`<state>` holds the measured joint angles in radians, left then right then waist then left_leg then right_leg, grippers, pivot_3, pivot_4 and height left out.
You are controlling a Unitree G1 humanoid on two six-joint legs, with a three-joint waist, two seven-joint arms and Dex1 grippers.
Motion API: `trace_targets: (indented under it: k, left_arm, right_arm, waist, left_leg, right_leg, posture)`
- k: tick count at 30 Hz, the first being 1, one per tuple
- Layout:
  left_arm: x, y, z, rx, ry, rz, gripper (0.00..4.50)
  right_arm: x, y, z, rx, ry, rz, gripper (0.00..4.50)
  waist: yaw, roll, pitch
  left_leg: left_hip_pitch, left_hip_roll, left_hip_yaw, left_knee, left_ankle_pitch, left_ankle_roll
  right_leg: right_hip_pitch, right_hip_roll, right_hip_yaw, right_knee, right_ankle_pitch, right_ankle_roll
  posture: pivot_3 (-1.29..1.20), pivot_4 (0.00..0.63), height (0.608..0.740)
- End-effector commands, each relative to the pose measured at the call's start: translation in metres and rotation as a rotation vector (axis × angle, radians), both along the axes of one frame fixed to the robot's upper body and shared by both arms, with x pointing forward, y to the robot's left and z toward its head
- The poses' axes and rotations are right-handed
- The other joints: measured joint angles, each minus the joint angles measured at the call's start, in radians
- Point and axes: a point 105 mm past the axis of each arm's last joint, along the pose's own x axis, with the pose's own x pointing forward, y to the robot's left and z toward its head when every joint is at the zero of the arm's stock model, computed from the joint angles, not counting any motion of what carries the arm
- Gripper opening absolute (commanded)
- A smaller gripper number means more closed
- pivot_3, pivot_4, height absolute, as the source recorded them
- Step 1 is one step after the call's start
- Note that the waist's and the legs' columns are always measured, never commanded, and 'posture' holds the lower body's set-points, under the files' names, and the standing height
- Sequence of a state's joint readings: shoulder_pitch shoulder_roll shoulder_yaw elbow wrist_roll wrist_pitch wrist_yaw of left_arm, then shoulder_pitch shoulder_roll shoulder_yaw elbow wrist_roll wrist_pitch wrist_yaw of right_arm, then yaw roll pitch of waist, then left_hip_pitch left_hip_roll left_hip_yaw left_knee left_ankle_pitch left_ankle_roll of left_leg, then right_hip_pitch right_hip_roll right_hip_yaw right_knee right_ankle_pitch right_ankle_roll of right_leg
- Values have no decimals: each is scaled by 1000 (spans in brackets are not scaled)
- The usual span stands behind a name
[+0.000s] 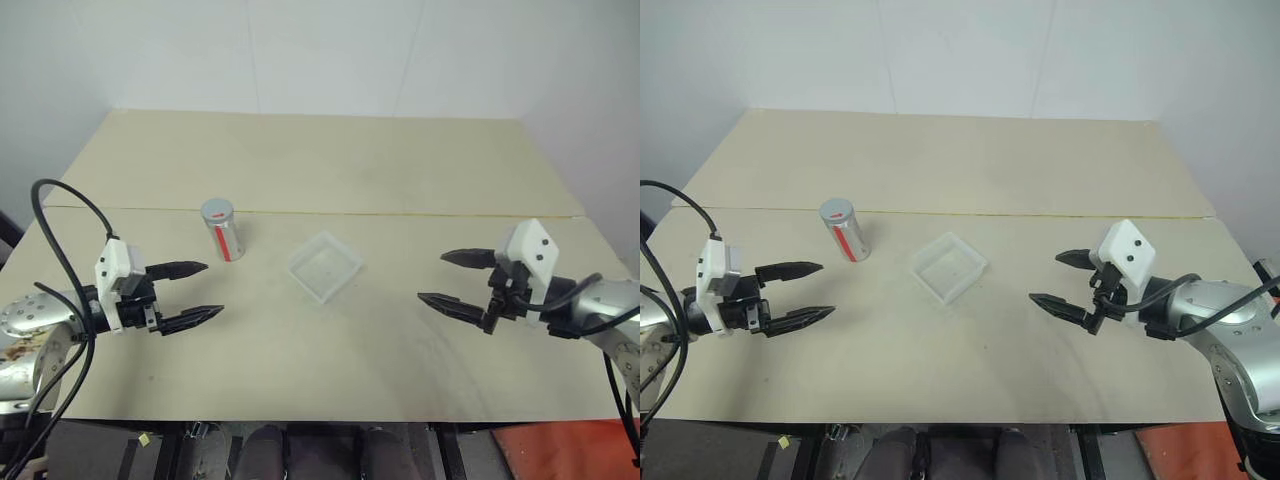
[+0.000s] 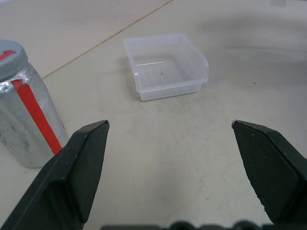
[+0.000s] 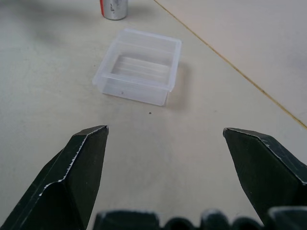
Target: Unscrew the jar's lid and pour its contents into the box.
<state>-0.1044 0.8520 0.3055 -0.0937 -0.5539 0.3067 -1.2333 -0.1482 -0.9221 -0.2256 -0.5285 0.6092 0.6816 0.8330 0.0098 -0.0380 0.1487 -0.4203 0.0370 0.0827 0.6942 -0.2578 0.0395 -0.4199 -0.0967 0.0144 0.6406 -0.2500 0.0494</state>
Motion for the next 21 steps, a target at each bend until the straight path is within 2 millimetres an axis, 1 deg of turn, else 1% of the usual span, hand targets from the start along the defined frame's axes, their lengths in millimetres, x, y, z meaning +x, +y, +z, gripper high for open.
trace_targets:
  k: [1,8,10,12,15,18,20,21]
  left_arm:
    - [-2,-3,8,-3,-41,-2,4464]
    - [0,2,7,-6,-58,48,4464]
    - [7,3,5,-39,-79,124,4464]
    - [17,4,-2,-95,-111,264,4464]
    - [28,5,-12,-122,-156,413,4464]
    - [33,-1,-18,-132,-205,513,4464]
    - [41,-7,-20,-165,-282,631,4464]
    - [45,-14,-22,-173,-305,668,4464]
  right_arm:
    - [1,2,9,3,-46,4,4500]
    - [2,5,9,11,-52,12,4500]
    - [3,6,9,12,-55,15,4500]
    - [3,7,9,14,-57,17,4500]
    - [4,7,9,15,-59,19,4500]
    - [5,8,10,16,-64,22,4500]
    - [7,10,11,21,-71,27,4500]
    - [7,12,12,22,-73,34,4500]
  waist:
    - [0,0,0]
    - [0,0,0]
    - [0,0,0]
    - [0,0,0]
    - [2,0,0]
    - [3,0,0]
    - [3,0,-1]
    - [4,0,-1]
  left_leg:
    - [0,0,0,0,0,0]
    - [0,0,0,0,0,0]
    - [0,0,0,0,0,0]
    - [0,0,0,0,0,0]
    - [0,0,-1,0,0,0]
    - [0,-1,-1,0,0,0]
    - [0,-1,-1,0,0,0]
    - [0,-2,-1,0,0,0]
  right_leg:
    - [0,0,0,0,0,0]
    - [0,0,0,0,0,0]
    - [0,0,0,0,0,0]
    - [0,0,0,0,0,0]
    - [0,-1,0,1,0,0]
    - [0,-1,0,1,0,0]
    - [1,-1,0,1,0,0]
    - [1,-2,0,0,0,0]
  posture:
    - [0,150,740]
    - [0,150,740]
    - [0,150,740]
    - [0,150,740]
    - [0,150,740]
    - [0,150,740]
    - [0,150,740]
    - [0,150,740]
